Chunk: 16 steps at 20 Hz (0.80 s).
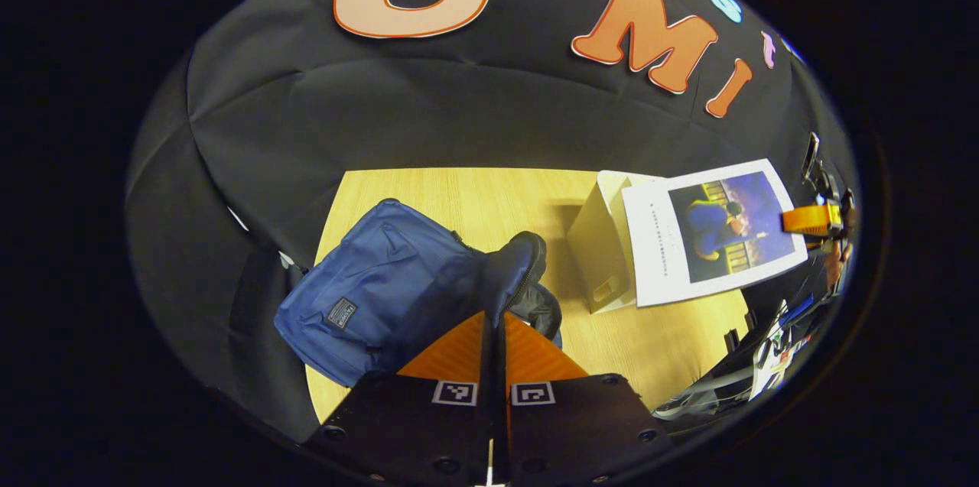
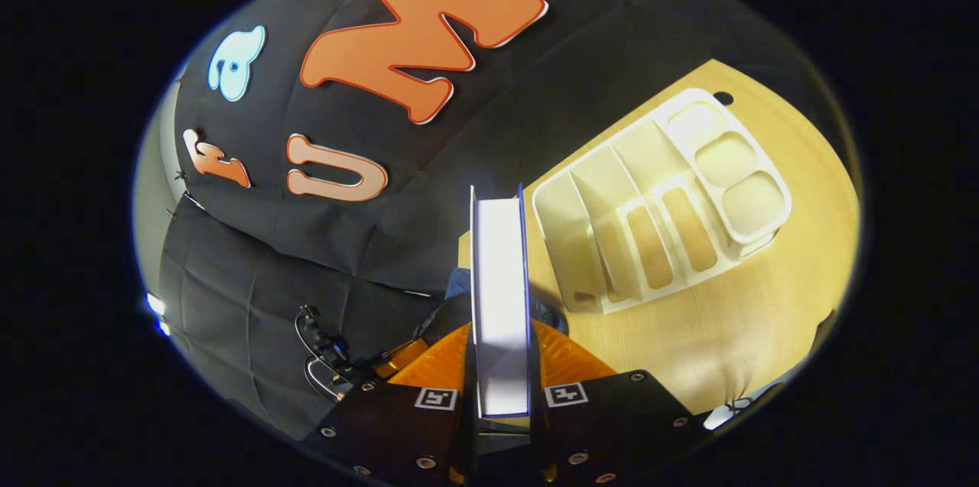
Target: Open the schoolbag, grab two books from the bookshelf and put them into the schoolbag.
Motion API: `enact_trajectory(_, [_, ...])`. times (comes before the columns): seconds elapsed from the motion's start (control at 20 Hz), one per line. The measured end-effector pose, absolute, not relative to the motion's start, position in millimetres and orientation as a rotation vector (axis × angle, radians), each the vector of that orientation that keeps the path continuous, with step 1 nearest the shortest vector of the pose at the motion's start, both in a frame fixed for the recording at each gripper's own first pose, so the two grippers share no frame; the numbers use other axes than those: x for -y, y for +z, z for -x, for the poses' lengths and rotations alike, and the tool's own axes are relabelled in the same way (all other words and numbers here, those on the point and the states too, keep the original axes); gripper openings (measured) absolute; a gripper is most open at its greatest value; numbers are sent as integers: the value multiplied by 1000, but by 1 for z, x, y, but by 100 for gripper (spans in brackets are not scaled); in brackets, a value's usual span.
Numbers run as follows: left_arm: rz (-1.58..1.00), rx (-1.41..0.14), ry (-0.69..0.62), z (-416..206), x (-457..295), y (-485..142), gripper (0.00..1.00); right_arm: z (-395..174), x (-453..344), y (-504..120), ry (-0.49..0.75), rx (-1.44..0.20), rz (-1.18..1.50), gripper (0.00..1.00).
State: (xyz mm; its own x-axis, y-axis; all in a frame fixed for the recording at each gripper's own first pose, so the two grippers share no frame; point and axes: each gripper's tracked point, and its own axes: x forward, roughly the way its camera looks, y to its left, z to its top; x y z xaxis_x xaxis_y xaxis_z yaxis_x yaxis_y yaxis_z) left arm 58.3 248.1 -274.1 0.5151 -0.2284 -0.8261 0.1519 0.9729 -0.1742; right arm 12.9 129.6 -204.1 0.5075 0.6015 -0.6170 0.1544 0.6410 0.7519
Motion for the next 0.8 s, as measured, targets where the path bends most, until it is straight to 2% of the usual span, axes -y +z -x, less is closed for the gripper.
enact_trajectory(0.4, [140,-1003,-230,-62,-245,-270,2,37,-206,-261,362,-1083,-997,27])
enact_trajectory(0.8, [155,-1001,-234,-60,-242,-267,2,36,-268,-306,308,-1090,-1025,27])
